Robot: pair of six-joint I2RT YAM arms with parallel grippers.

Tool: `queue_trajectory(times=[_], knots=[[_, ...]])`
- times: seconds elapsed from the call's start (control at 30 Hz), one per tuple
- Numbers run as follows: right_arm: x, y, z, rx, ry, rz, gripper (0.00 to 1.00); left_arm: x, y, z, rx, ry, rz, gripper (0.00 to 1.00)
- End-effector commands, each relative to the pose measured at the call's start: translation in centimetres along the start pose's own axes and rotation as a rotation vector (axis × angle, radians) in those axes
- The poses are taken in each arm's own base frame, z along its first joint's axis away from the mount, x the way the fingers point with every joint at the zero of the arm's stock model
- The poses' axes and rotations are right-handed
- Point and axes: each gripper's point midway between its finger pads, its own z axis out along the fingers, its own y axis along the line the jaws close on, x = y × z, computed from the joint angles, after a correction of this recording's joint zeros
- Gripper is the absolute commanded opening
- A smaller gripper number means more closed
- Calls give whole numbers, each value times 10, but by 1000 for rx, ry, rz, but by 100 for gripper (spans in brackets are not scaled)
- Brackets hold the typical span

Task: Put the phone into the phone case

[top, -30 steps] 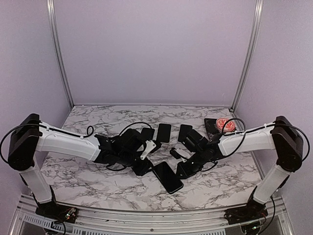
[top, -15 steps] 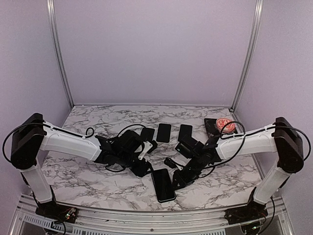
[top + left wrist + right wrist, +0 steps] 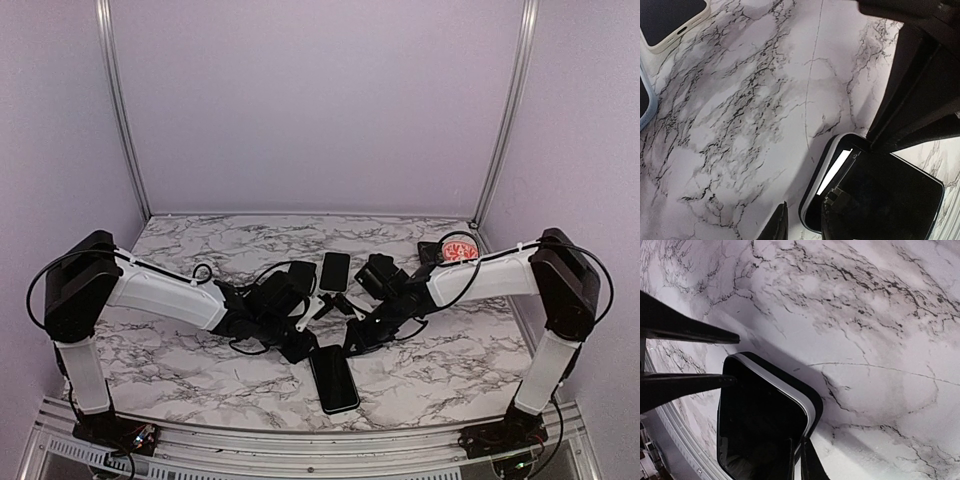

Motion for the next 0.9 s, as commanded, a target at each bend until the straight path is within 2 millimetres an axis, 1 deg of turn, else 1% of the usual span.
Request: queue_trajectory(times=[0.0,0.1,0.2,0.33,0.47,0.57,0.67,0.77,0.87], knots=[[10,6,14,-18,18,-8,3,27,-9,11,-8,100,91,20],[22,3,19,8,47,2,2,61,-10,16,-7,222,126,18],[30,2,22,29,67,15,2,93,-15,15,26,320,89,16],[38,-4,30,68,97,29,2,133,-17,14,72,420,58,17],[48,-9,32,123,141,34,0,158,-30,13,156,508,36,17],[60,-7,28,147,146,34,0,166,-43,3,193,524,30,18],[67,-4,26,135,143,52,0,162,-50,-4,188,501,60,19],[69,-8,27,149,131,68,0,160,-52,-2,189,495,85,19],[74,-11,27,170,136,69,0,162,-55,0,190,500,105,19]])
